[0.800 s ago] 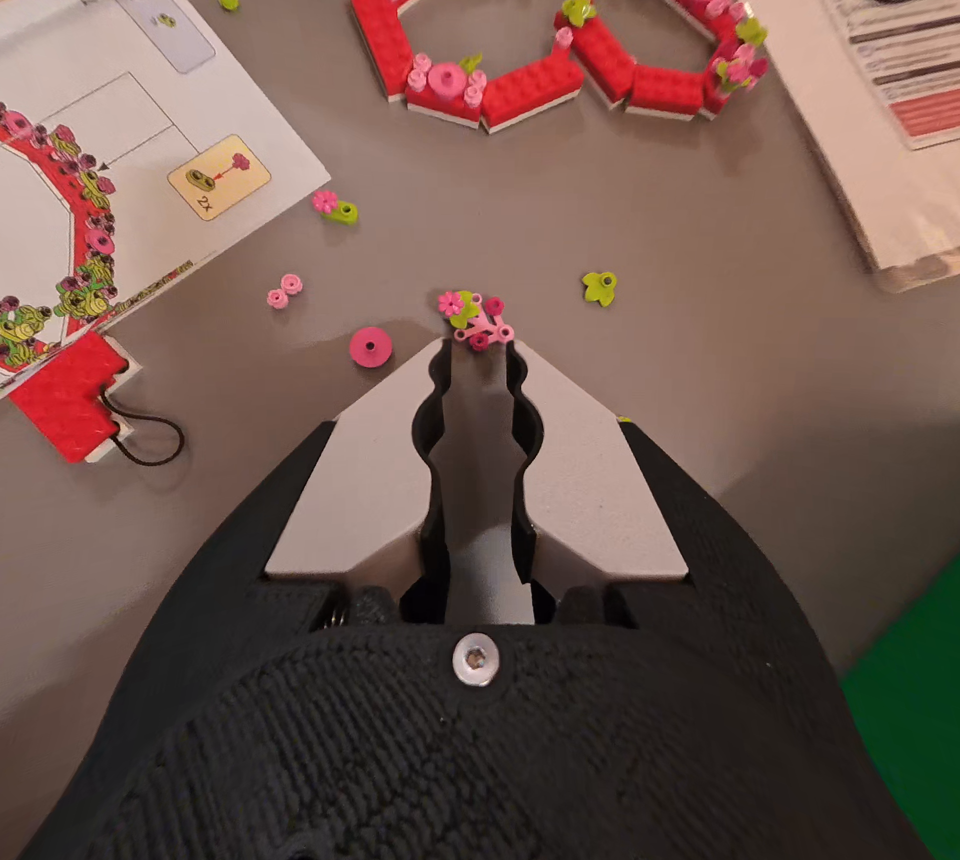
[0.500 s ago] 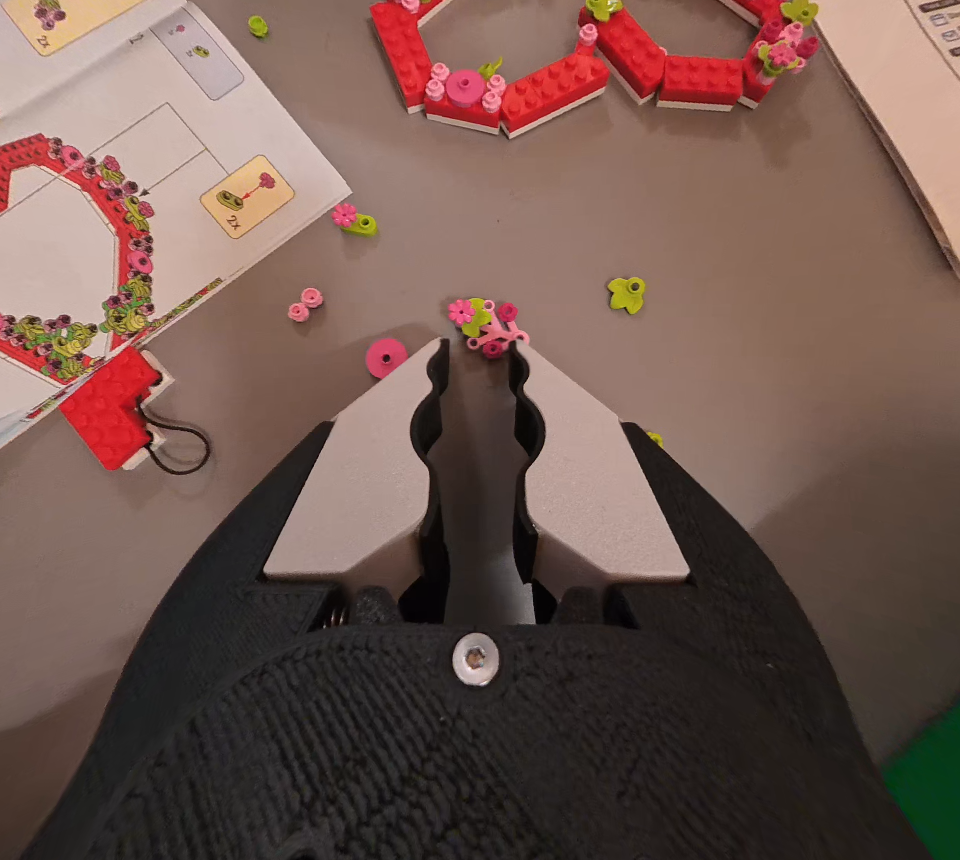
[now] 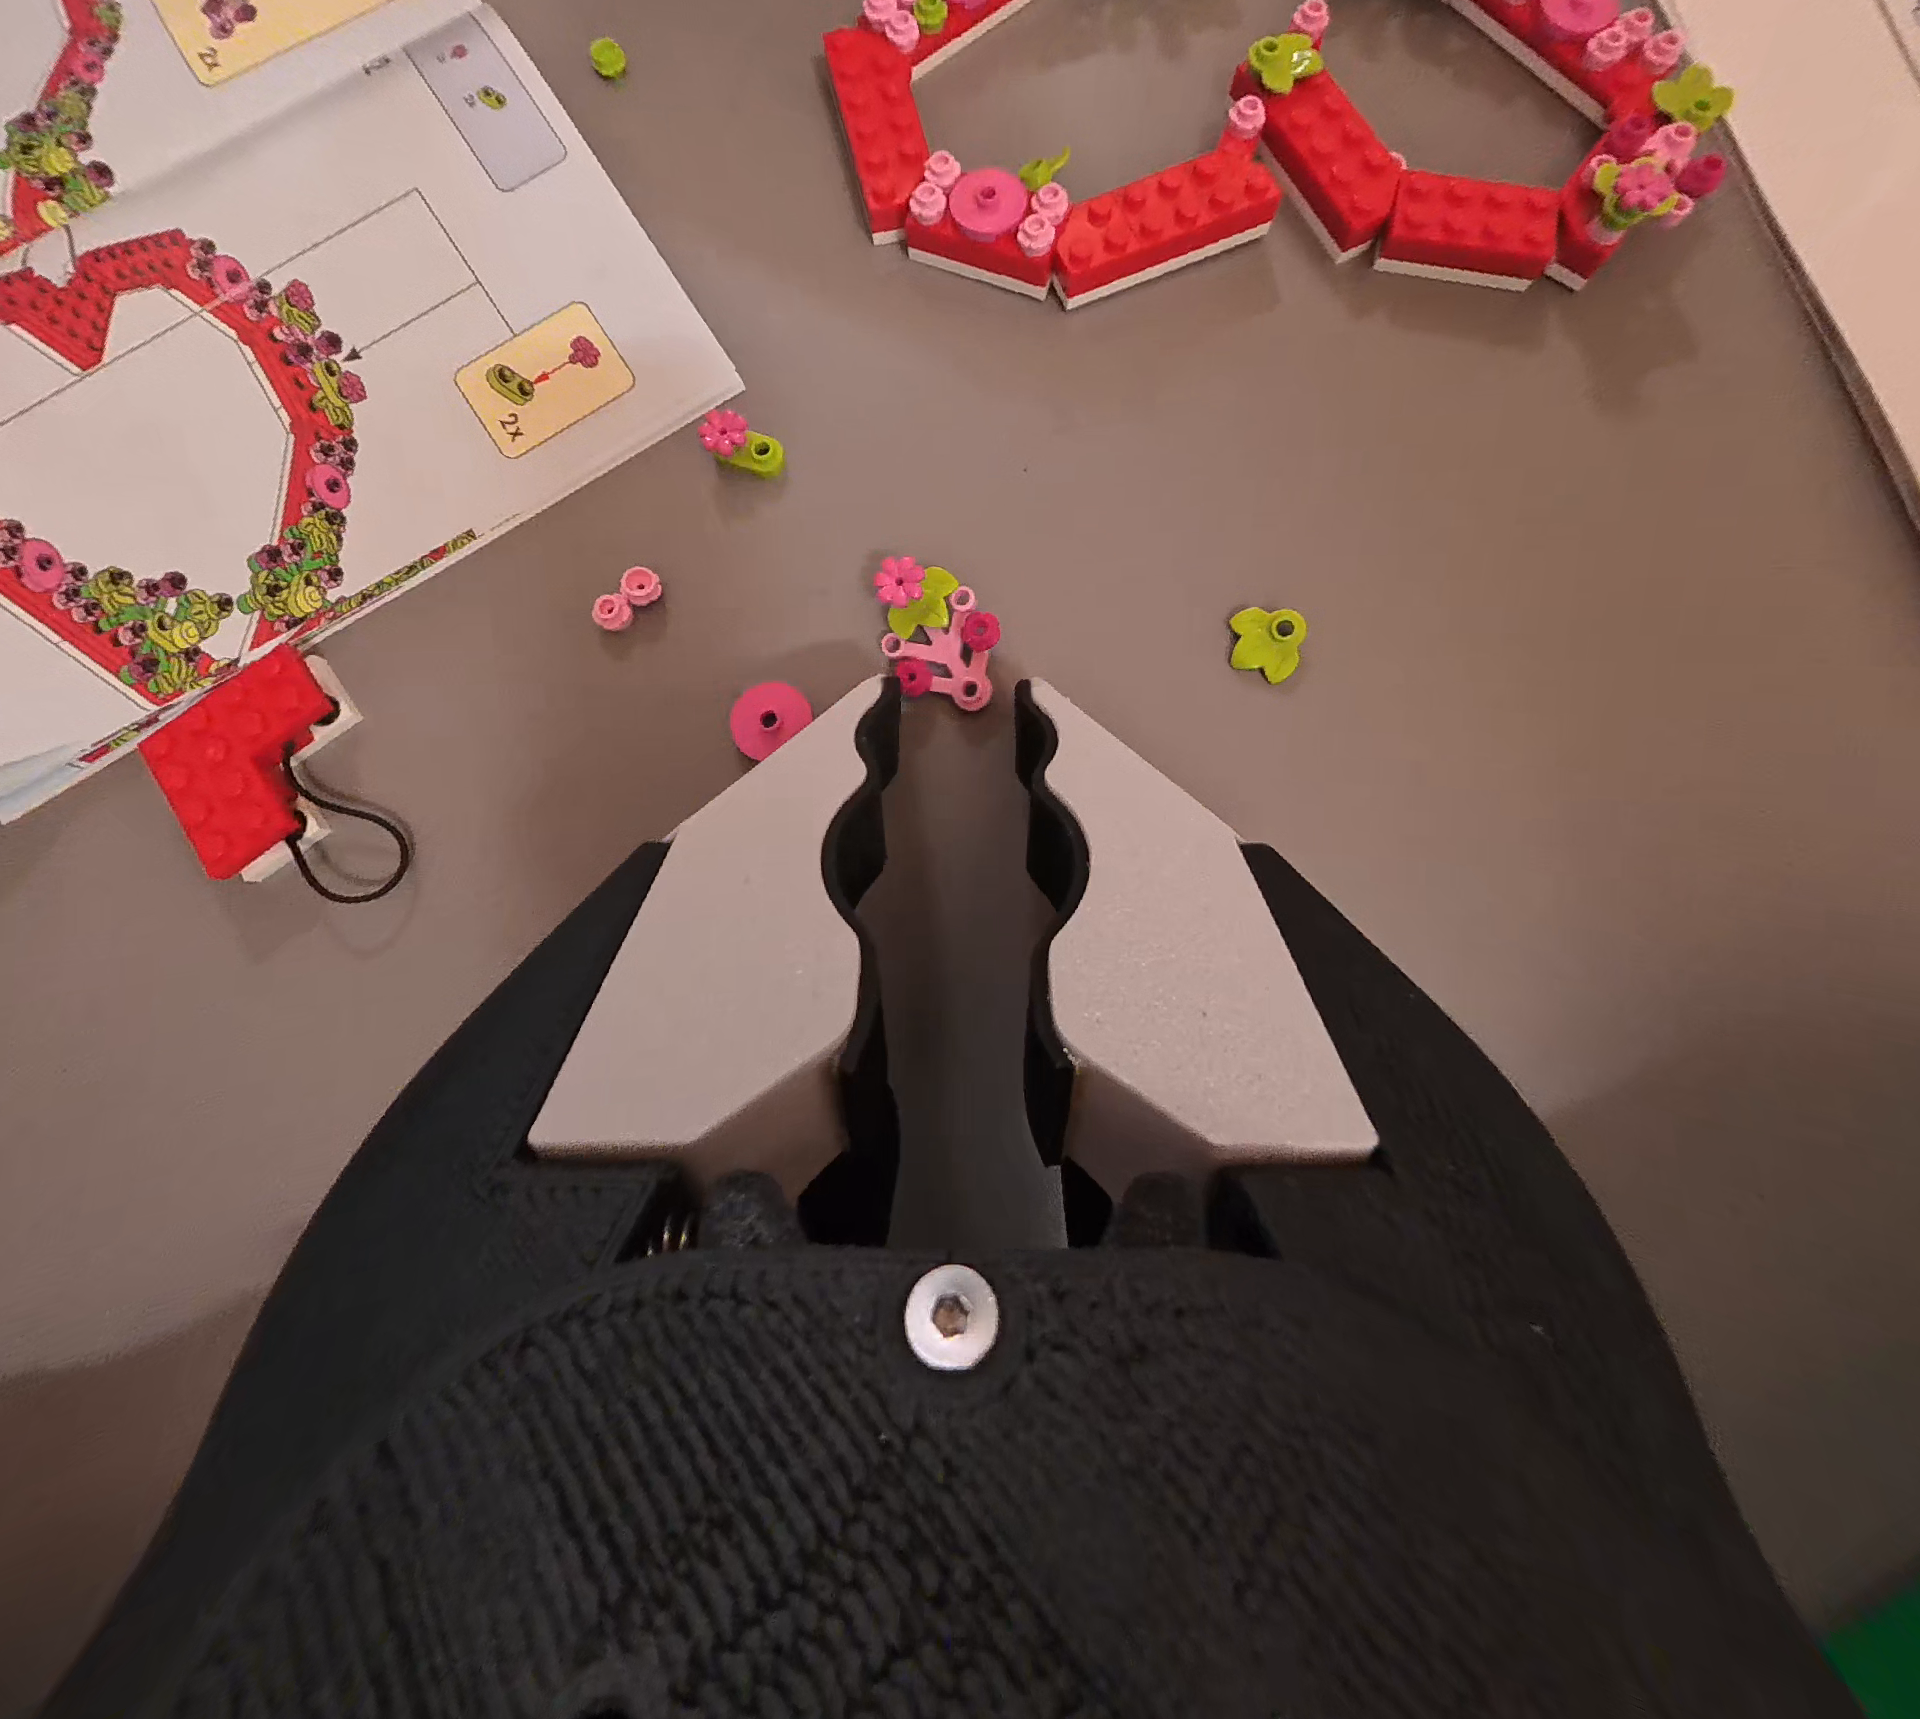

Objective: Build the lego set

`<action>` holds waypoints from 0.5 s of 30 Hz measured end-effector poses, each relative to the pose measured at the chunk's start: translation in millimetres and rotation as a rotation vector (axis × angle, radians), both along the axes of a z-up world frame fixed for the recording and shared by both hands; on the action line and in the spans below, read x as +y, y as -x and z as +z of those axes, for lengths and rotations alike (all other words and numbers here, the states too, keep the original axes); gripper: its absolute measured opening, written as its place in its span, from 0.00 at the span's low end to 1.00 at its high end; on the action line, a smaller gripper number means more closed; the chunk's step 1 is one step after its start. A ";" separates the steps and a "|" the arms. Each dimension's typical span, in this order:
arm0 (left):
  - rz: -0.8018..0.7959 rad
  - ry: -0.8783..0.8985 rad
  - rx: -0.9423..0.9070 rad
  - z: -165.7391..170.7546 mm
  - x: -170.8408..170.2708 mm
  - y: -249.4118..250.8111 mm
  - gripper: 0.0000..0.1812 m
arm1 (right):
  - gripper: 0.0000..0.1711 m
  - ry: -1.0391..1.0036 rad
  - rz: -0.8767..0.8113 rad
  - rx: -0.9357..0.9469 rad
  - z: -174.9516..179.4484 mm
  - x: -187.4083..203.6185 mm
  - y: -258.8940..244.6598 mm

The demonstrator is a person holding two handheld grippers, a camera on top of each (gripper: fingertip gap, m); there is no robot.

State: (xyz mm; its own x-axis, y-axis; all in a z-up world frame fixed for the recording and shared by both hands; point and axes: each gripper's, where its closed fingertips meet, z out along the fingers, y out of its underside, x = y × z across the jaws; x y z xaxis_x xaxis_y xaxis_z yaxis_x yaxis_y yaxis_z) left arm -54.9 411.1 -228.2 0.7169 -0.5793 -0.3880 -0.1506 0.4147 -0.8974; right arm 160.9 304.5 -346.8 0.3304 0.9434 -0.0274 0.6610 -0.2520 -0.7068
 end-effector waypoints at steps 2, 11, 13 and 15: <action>0.001 0.000 0.001 0.0 0.2 0.1 0.16 | 0.12 0.022 0.015 0.010 -0.5 -2.8 1.0; 0.001 0.001 0.003 -0.4 0.7 -0.1 0.16 | 0.09 0.005 0.014 0.036 3.2 -1.0 -0.7; 0.001 0.001 0.004 -0.5 0.6 0.0 0.16 | 0.08 0.011 0.025 0.039 1.9 -0.9 1.5; 0.001 0.001 0.003 -0.4 0.5 0.1 0.16 | 0.06 0.015 0.036 0.036 0.4 -0.7 2.7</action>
